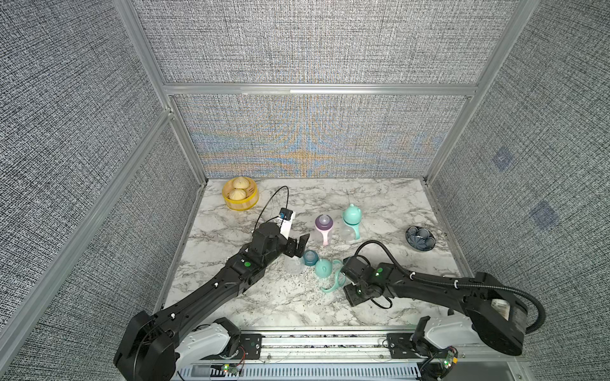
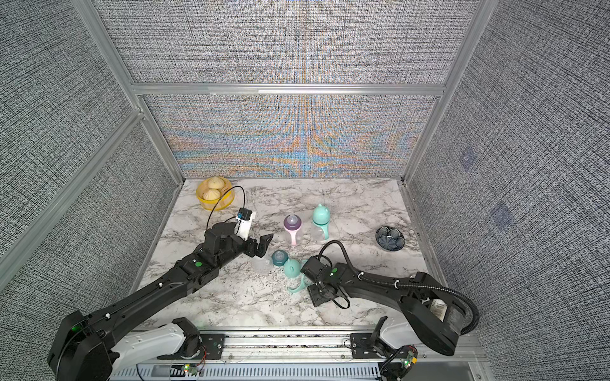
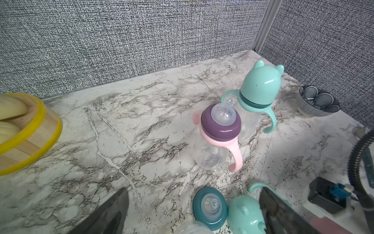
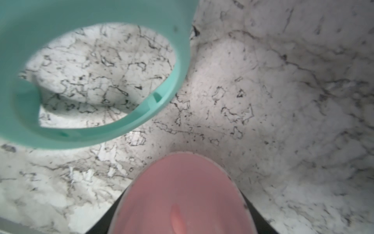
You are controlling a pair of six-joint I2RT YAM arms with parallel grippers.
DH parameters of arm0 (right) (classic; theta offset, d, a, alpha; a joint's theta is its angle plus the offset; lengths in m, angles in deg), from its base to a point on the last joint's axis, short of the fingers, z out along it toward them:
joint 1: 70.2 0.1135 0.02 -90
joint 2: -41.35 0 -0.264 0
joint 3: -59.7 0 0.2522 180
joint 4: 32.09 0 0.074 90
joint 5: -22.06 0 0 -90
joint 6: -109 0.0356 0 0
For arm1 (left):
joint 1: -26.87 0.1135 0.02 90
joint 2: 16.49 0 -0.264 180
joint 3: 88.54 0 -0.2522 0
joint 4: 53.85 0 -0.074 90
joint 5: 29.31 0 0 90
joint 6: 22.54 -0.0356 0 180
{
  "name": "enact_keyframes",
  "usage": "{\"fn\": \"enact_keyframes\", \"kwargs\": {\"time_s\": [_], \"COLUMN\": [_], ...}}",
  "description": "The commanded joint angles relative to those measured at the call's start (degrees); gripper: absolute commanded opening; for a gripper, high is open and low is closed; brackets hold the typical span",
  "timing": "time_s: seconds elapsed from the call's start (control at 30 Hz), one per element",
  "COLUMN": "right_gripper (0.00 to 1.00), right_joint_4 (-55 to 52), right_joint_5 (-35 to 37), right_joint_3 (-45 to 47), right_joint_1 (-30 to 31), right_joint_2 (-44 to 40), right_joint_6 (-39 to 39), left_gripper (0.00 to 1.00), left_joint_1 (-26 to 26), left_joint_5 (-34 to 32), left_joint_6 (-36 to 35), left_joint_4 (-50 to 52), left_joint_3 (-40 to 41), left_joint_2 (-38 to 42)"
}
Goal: Assemble the baby bottles
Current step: Pick up the lid from the center of the board, then place the lid at the center of the board.
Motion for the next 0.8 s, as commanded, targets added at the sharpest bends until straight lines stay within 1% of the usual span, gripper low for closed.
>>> {"fn": "enact_keyframes", "kwargs": {"time_s": [0.0,0.13,0.23,0.37,0.57,0.77], "right_gripper": [0.70,0.81,0.85,0.86,0.86,0.86], "right_joint_4": [-1.7,-2.5,-2.6,-2.5,-1.2,-1.2], "right_joint_5": [1.0,0.8,0.7,0.5,-1.1,-0.5], "right_joint_3": [-0.9,-1.5,-0.6,1.5,5.8,6.9], "right_joint_1": [-0.3,-0.4,-0.4,-0.3,-0.3,-0.2], "right_joint_2": [0.8,0.6,-1.1,-5.0,-10.2,-10.3], "right_joint_6": [-1.2,-0.8,0.3,2.4,3.2,4.5], "left_gripper": [1.00,1.00,1.00,1.00,1.00,1.00], "left_joint_1": [0.1,0.1,0.1,0.1,0.1,0.1], "left_joint_5": [0.5,0.4,0.4,0.4,0.8,1.1], "left_joint_6": [-0.1,-0.1,-0.2,-0.2,-0.4,-0.1], "left_joint_4": [-1.0,-0.9,-0.9,-0.8,-1.0,-1.3], "left_joint_3": [-0.2,-0.1,-0.1,-0.4,-0.9,-0.9], "left_joint_2": [0.3,0.4,0.3,0.0,-0.8,-1.2]}}
